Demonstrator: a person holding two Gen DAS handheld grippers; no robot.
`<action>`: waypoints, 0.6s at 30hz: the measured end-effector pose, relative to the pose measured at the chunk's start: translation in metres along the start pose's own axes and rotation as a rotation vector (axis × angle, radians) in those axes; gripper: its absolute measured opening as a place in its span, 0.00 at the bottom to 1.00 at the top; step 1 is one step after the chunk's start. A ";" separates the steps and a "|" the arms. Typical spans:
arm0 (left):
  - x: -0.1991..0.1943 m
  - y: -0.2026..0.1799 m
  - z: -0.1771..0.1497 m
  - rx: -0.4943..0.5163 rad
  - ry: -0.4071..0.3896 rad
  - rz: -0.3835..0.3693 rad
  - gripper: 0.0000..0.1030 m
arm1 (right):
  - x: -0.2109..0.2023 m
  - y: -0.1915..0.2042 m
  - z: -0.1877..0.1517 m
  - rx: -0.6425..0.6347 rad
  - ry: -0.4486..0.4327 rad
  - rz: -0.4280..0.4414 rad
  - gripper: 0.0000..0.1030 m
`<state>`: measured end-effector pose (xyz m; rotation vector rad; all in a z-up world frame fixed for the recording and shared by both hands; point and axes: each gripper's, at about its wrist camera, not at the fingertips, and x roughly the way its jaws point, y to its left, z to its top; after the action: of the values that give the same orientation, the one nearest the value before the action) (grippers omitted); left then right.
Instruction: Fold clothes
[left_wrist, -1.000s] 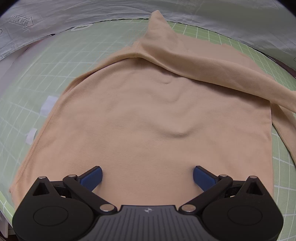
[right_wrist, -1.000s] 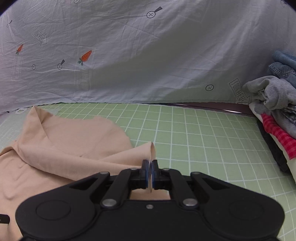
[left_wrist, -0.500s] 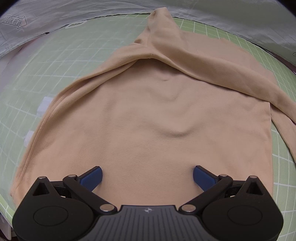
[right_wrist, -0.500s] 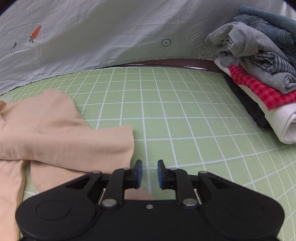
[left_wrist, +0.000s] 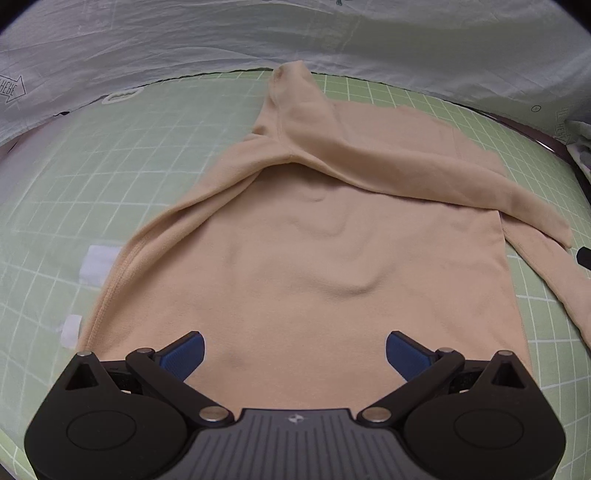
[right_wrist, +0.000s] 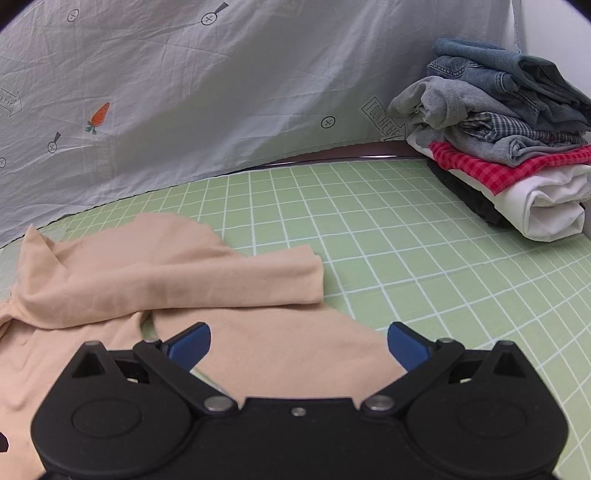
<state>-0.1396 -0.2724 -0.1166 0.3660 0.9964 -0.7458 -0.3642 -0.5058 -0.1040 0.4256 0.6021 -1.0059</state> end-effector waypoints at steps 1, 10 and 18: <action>-0.006 0.008 0.001 0.004 -0.017 -0.003 1.00 | -0.005 0.009 -0.004 0.012 0.001 -0.002 1.00; -0.030 0.115 -0.002 0.005 -0.062 0.035 1.00 | -0.047 0.111 -0.041 0.067 0.026 -0.024 1.00; -0.032 0.205 -0.009 0.027 -0.051 0.021 1.00 | -0.075 0.221 -0.076 0.008 0.033 -0.010 1.00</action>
<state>-0.0095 -0.1110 -0.1041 0.3789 0.9336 -0.7471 -0.2202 -0.3067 -0.1008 0.4471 0.6313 -1.0128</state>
